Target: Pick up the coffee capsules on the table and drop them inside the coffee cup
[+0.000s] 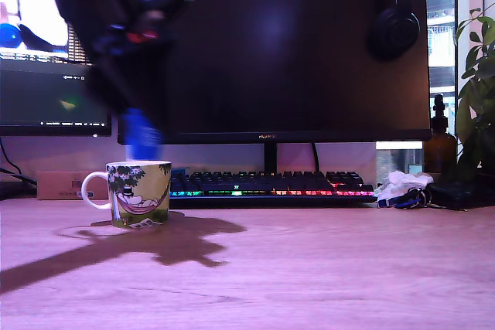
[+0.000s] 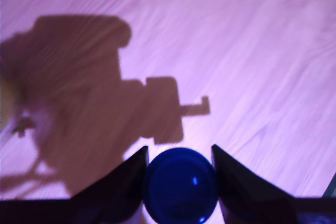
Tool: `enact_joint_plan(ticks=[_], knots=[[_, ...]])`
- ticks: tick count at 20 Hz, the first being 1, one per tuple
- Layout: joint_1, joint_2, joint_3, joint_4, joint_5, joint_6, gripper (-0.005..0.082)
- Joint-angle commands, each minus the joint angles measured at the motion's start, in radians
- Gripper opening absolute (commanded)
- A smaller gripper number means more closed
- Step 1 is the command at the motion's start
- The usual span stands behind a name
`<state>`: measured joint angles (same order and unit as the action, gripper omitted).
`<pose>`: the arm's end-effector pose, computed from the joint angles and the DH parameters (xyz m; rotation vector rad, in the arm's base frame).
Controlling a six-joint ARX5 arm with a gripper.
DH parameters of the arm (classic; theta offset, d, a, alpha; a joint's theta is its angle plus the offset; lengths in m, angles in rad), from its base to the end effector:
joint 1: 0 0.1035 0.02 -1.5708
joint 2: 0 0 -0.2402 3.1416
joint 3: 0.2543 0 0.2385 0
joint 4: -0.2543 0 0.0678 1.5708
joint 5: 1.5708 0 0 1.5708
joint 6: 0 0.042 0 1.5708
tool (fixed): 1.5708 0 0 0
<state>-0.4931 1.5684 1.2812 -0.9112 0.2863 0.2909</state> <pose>0.2561 -0.1511 0.2352 0.3682 1.1147 -0.8569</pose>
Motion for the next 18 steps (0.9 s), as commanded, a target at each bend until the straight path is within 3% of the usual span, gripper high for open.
enact_joint_plan(ticks=[1,10,11,18], knots=[[0.029,-0.041,-0.002,-0.011,0.001,-0.004,0.0258],[0.150,-0.105,-0.002,-0.069,0.000,-0.039,0.0253],[0.157,-0.105,-0.002,-0.069,0.000,-0.057,0.0253],[0.177,-0.104,-0.002,-0.050,0.001,-0.056,0.0253]])
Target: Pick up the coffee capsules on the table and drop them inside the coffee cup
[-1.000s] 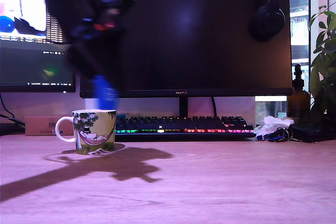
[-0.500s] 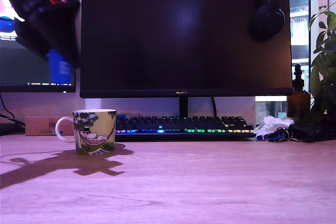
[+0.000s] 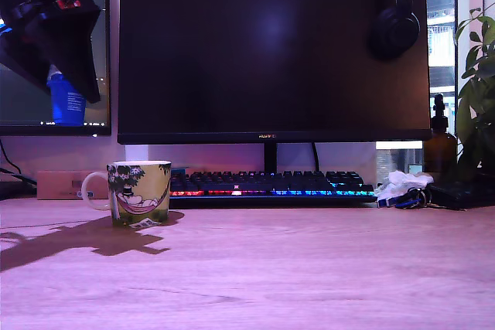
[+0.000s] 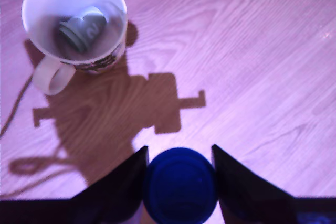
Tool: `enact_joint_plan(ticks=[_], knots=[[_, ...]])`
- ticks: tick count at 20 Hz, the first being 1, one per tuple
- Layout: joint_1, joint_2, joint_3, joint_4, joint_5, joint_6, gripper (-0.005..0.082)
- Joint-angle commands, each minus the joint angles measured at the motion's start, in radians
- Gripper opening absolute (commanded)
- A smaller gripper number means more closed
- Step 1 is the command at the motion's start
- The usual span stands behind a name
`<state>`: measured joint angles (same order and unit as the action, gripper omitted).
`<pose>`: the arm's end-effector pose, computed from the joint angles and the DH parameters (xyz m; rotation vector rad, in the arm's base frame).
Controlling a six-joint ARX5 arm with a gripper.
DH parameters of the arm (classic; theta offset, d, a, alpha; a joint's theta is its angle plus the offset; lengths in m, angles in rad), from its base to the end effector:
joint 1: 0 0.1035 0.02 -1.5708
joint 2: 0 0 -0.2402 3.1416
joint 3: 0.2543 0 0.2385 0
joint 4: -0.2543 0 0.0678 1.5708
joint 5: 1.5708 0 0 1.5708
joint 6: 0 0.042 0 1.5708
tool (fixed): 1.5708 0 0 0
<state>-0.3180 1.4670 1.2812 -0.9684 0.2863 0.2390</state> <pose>0.2592 -0.0978 0.2599 0.2236 1.1007 -0.6723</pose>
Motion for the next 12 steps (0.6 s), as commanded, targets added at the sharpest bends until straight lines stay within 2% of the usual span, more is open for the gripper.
enact_joint_plan(ticks=[1,5,6,8,12], knots=[[0.002,-0.003,-0.002,0.018,0.001,-0.004,0.0253],[0.002,-0.003,-0.002,0.061,0.001,-0.014,0.0253],[0.002,-0.002,-0.002,0.064,0.002,-0.033,0.0253],[0.008,-0.001,-0.007,0.083,0.012,-0.043,0.0253],[0.030,-0.001,-0.106,0.221,0.027,-0.067,0.0253]])
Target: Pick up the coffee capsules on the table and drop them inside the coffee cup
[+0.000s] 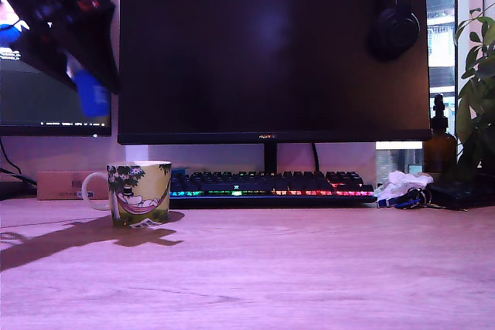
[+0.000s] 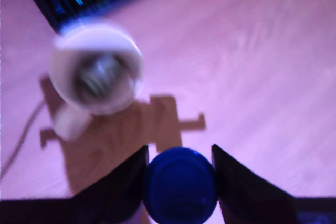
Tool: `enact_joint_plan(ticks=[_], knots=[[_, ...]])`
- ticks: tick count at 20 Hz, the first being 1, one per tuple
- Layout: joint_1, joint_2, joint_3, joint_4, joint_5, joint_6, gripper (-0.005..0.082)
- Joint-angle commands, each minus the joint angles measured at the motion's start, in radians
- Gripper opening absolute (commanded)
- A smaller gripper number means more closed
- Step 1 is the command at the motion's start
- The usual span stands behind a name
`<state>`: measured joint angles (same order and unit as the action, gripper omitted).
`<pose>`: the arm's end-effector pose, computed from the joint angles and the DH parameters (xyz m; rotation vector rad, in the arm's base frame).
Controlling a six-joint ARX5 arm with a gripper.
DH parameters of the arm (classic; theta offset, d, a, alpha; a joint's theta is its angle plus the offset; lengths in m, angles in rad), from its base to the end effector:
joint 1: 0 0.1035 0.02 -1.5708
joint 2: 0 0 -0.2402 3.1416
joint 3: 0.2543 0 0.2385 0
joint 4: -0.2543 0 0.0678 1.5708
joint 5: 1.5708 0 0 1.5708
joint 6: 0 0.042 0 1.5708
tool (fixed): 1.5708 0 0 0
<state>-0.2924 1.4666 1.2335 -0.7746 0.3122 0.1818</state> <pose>0.2749 -0.0962 0.2563 0.1508 0.9688 -0.6432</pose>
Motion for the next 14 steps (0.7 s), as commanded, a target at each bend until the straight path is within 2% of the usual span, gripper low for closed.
enact_joint_plan(ticks=[1,14], knots=[[0.005,-0.001,-0.087,0.074,0.001,-0.019,0.0253],[0.012,-0.014,-0.317,0.512,-0.008,-0.088,0.0253]])
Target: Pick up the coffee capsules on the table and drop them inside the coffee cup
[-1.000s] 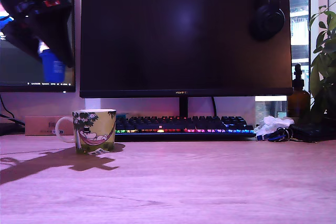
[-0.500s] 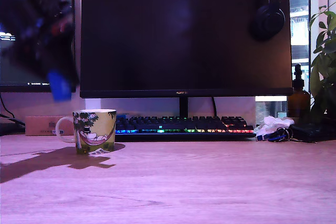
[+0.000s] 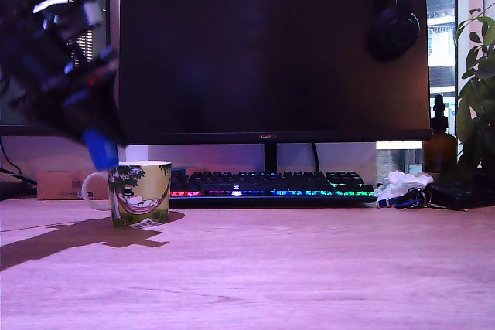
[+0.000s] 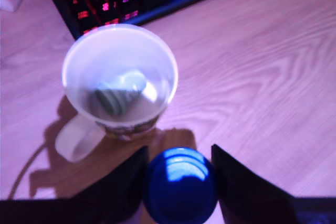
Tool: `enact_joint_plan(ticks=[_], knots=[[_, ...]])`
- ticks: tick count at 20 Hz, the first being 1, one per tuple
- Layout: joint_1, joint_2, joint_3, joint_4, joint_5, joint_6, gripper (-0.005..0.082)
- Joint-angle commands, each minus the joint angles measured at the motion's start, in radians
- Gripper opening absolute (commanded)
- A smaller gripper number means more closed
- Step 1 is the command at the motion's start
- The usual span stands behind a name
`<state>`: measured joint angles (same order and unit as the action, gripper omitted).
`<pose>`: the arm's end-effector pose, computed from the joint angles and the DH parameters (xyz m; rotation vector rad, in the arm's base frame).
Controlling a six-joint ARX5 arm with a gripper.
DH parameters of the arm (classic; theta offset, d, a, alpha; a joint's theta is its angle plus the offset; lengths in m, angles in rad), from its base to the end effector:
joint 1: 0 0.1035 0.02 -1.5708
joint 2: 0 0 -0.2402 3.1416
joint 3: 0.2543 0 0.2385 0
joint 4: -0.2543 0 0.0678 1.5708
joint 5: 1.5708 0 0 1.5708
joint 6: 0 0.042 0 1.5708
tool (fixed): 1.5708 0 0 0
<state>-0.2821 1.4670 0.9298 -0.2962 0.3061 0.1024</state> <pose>0.2814 -0.0947 0.1960 0.0834 0.8157 -0.5961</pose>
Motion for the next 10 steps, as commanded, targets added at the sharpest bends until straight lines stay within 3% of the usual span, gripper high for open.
enact_joint_plan(ticks=[1,8,10], knots=[[0.002,-0.015,-0.019,0.062,-0.004,-0.022,0.0253],[0.002,-0.014,-0.019,0.215,-0.028,-0.028,0.0253],[0.003,-0.013,-0.019,0.272,-0.059,-0.027,0.0253]])
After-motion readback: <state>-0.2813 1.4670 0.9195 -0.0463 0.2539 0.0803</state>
